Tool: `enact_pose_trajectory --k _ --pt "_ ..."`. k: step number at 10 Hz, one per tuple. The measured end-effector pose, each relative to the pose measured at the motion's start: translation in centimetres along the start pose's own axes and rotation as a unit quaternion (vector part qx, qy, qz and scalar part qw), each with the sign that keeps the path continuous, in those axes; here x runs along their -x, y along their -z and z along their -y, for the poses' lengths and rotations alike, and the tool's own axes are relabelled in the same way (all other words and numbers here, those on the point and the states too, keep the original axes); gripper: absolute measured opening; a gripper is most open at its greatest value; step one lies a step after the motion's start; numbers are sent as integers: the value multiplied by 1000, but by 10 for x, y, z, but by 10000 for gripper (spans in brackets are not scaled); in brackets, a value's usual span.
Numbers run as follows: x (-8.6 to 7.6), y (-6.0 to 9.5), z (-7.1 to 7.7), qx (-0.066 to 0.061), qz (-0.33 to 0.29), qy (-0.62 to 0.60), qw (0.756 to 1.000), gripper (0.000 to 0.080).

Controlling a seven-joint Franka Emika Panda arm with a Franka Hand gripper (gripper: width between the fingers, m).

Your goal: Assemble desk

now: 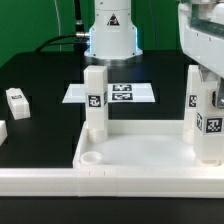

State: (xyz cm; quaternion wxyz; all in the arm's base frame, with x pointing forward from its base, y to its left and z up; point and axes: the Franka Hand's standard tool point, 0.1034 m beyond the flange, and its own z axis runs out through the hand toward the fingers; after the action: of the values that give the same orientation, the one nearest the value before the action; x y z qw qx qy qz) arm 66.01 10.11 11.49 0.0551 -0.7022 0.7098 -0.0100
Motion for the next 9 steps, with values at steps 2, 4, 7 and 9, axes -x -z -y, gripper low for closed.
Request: enact_pose_trajectory --k 2,4,7,9 --pt "0 -1 0 1 0 9 1000 296" --pt "-1 -1 -2 5 -1 69 998 551" --pt "0 -1 -1 5 -1 225 974 646" --pt "0 -1 -1 4 -1 333 943 649"
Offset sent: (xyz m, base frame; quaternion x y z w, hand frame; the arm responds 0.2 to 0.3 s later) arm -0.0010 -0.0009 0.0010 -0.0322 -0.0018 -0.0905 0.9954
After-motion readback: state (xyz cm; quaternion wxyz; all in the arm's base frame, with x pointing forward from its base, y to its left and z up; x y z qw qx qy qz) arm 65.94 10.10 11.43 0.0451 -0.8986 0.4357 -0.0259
